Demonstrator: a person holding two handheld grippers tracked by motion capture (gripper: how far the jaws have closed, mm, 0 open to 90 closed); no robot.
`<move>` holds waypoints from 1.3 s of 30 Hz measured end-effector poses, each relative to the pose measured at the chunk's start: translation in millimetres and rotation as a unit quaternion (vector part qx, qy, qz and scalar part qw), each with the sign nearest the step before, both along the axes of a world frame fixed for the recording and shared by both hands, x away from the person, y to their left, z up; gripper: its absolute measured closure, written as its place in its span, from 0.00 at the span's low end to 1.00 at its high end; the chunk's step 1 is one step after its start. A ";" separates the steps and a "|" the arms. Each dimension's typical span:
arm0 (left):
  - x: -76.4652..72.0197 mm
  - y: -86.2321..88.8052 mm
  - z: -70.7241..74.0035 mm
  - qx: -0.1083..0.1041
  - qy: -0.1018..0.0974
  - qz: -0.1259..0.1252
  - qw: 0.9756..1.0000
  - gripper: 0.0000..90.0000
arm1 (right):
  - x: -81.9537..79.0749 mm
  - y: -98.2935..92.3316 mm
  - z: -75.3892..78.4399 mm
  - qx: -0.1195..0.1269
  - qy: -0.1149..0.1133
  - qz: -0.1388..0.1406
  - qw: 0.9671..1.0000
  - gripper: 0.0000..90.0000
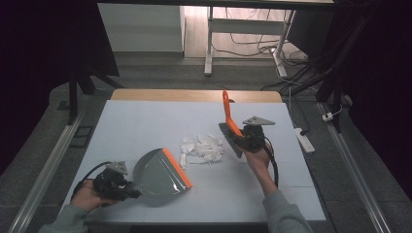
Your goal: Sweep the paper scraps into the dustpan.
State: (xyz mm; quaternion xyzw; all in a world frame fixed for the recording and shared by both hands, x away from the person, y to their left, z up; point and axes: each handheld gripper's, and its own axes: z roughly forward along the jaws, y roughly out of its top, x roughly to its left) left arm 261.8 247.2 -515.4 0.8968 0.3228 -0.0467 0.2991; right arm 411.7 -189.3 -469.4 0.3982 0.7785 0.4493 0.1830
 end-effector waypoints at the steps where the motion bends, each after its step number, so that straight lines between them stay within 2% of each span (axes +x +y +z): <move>1: 0.1 -0.2 -0.2 0.000 0.000 0.000 1.000 0.68 | 1.0 0.7 -0.1 -0.001 0.000 0.000 1.000 0.78; 5: 1.3 -0.8 -1.1 -0.001 0.001 0.005 1.000 0.68 | 6.0 4.6 -1.8 -0.003 0.001 -0.001 1.000 0.78; 12: 2.8 -4.8 -3.1 -0.002 0.008 -0.003 1.000 0.68 | 11.5 7.8 -3.1 -0.007 0.004 -0.003 1.000 0.78; 21: 5.4 -7.5 -4.6 -0.006 0.015 -0.002 1.000 0.68 | 18.6 13.7 -5.6 -0.026 0.005 -0.007 1.000 0.78; 39: 7.8 -8.9 -6.3 -0.012 0.022 -0.002 1.000 0.68 | 33.2 29.3 -18.6 -0.049 0.031 -0.007 0.998 0.78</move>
